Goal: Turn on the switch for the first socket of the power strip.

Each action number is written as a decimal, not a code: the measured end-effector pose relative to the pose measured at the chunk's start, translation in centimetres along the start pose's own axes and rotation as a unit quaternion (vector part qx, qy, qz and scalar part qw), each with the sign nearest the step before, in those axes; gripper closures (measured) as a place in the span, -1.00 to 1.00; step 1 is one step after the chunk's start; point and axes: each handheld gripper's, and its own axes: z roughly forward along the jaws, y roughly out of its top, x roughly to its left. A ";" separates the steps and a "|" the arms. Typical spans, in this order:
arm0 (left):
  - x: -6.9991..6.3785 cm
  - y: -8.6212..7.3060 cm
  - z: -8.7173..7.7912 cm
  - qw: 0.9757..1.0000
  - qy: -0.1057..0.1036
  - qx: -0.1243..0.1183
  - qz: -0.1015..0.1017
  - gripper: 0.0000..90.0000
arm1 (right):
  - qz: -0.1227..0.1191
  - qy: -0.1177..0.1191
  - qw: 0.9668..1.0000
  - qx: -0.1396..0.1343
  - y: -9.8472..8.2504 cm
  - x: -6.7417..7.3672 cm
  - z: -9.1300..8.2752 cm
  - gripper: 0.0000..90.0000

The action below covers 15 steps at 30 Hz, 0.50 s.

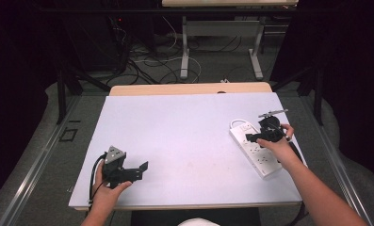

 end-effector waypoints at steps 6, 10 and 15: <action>0.0 0.0 0.0 1.000 0.000 -0.001 0.001 -0.93 | 0.003 0.005 1.000 -0.004 -0.1 0.4 -0.2 -0.64; 0.0 0.0 0.0 1.000 0.001 -0.001 0.001 -0.93 | -0.010 0.005 1.000 0.000 -0.2 0.9 -0.3 -0.69; 0.0 0.0 0.0 1.000 0.001 0.000 0.001 -0.93 | -0.015 0.003 1.000 -0.003 -0.4 1.5 -0.5 -0.85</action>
